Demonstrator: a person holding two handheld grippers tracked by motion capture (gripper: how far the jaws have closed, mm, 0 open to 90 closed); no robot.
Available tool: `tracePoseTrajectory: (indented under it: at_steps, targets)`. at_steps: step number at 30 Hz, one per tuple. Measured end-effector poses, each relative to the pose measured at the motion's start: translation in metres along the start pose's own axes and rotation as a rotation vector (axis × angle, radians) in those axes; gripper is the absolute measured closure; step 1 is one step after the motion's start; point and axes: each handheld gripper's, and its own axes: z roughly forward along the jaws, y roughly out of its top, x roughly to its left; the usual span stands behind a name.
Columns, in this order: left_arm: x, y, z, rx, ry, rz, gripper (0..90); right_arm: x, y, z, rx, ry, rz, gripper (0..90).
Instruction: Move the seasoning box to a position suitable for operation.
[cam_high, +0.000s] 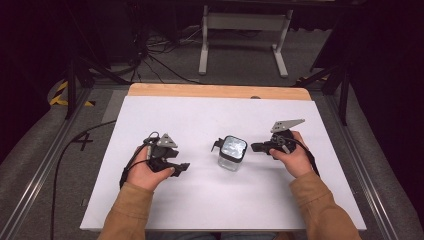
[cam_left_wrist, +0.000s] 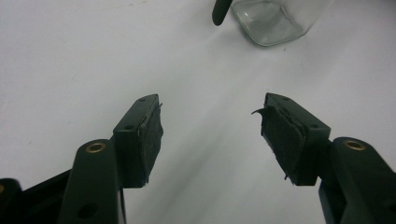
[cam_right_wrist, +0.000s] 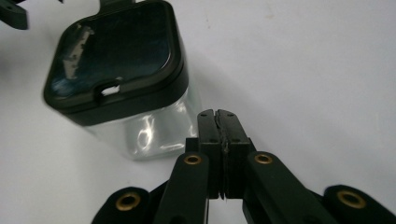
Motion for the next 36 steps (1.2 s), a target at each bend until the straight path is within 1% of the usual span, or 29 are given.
tracePoseTrajectory:
  at_steps: [2, 4, 5, 6, 7, 10, 12, 13, 14, 16, 18, 19, 21, 22, 23, 26, 27, 28, 29, 30, 31, 32, 33, 35, 36]
  targets:
    - [0.002, -0.006, -0.004, -0.015, 0.011, -0.025, 36.8, -0.002, 0.001, 0.007, -0.006, -0.003, -0.004, 89.6]
    - [0.004, -0.011, -0.006, -0.005, 0.026, -0.036, 36.0, -0.006, 0.001, 0.015, -0.013, 0.006, 0.004, 89.6]
    - [0.005, -0.013, -0.007, -0.017, 0.034, -0.036, 35.6, -0.007, 0.001, 0.018, -0.015, 0.009, 0.000, 89.6]
    - [0.005, -0.014, -0.008, -0.008, 0.032, -0.035, 35.4, -0.008, 0.001, 0.021, -0.015, 0.016, -0.004, 89.6]
    - [0.003, -0.015, -0.008, -0.018, 0.039, -0.045, 35.1, -0.009, 0.000, 0.024, -0.012, 0.026, -0.002, 89.6]
    - [0.001, -0.018, -0.010, -0.015, 0.038, -0.041, 34.6, -0.010, 0.000, 0.032, -0.007, 0.046, -0.014, 89.6]
    - [0.000, -0.020, -0.011, -0.015, 0.041, -0.048, 34.4, -0.011, 0.001, 0.035, -0.004, 0.052, -0.020, 89.6]
    - [0.001, -0.021, -0.012, -0.007, 0.047, -0.044, 34.4, -0.012, 0.001, 0.037, -0.003, 0.053, -0.020, 89.6]
    - [0.001, -0.021, -0.012, -0.011, 0.050, -0.044, 34.4, -0.012, 0.001, 0.038, -0.003, 0.052, -0.017, 89.6]
    - [0.001, -0.022, -0.012, -0.009, 0.053, -0.050, 34.3, -0.012, 0.000, 0.038, -0.004, 0.053, -0.017, 89.6]
    - [0.001, -0.021, -0.012, -0.019, 0.054, -0.052, 34.3, -0.011, 0.000, 0.040, -0.001, 0.066, -0.020, 89.6]
    - [0.001, -0.021, -0.012, -0.004, 0.050, -0.039, 34.2, -0.011, 0.000, 0.040, 0.002, 0.061, -0.027, 89.7]
    - [0.001, -0.021, -0.011, -0.011, 0.050, -0.045, 34.1, -0.011, 0.000, 0.040, 0.002, 0.063, -0.028, 89.8]
    - [0.001, -0.020, -0.010, -0.011, 0.052, -0.038, 34.1, -0.011, 0.000, 0.040, 0.002, 0.063, -0.028, 89.8]
    - [0.001, -0.020, -0.009, -0.005, 0.045, -0.045, 34.1, -0.011, 0.000, 0.040, 0.001, 0.065, -0.028, 89.8]
    - [0.001, -0.020, -0.002, 0.004, 0.041, -0.040, 34.1, -0.010, -0.001, 0.039, 0.007, 0.070, -0.037, 90.0]
    - [0.001, -0.019, -0.001, 0.021, 0.037, -0.034, 34.1, -0.009, -0.001, 0.039, 0.011, 0.074, -0.040, 89.9]
    - [0.001, -0.019, -0.001, 0.021, 0.037, -0.034, 34.1, -0.009, -0.001, 0.039, 0.011, 0.074, -0.040, 89.9]
    - [0.001, -0.018, 0.002, 0.017, 0.035, -0.030, 34.1, -0.009, -0.001, 0.038, 0.014, 0.079, -0.040, 90.0]
    - [0.000, -0.017, 0.003, 0.026, 0.033, -0.031, 34.1, -0.008, -0.001, 0.038, 0.018, 0.087, -0.046, 90.0]
    - [-0.001, -0.015, 0.005, 0.034, 0.021, -0.016, 34.1, -0.007, -0.001, 0.038, 0.023, 0.091, -0.049, 90.0]
    - [-0.002, -0.015, 0.008, 0.019, 0.028, -0.020, 34.1, -0.005, -0.001, 0.037, 0.031, 0.097, -0.060, 90.0]
    - [-0.003, -0.013, 0.009, 0.022, 0.024, -0.010, 34.1, -0.004, -0.001, 0.037, 0.036, 0.099, -0.068, 90.0]
    - [-0.003, -0.012, 0.010, 0.026, 0.020, -0.009, 34.1, -0.002, -0.001, 0.036, 0.042, 0.101, -0.073, 90.0]
    - [-0.004, -0.010, 0.012, 0.018, 0.014, 0.001, 34.1, 0.002, 0.000, 0.035, 0.051, 0.112, -0.087, 90.0]
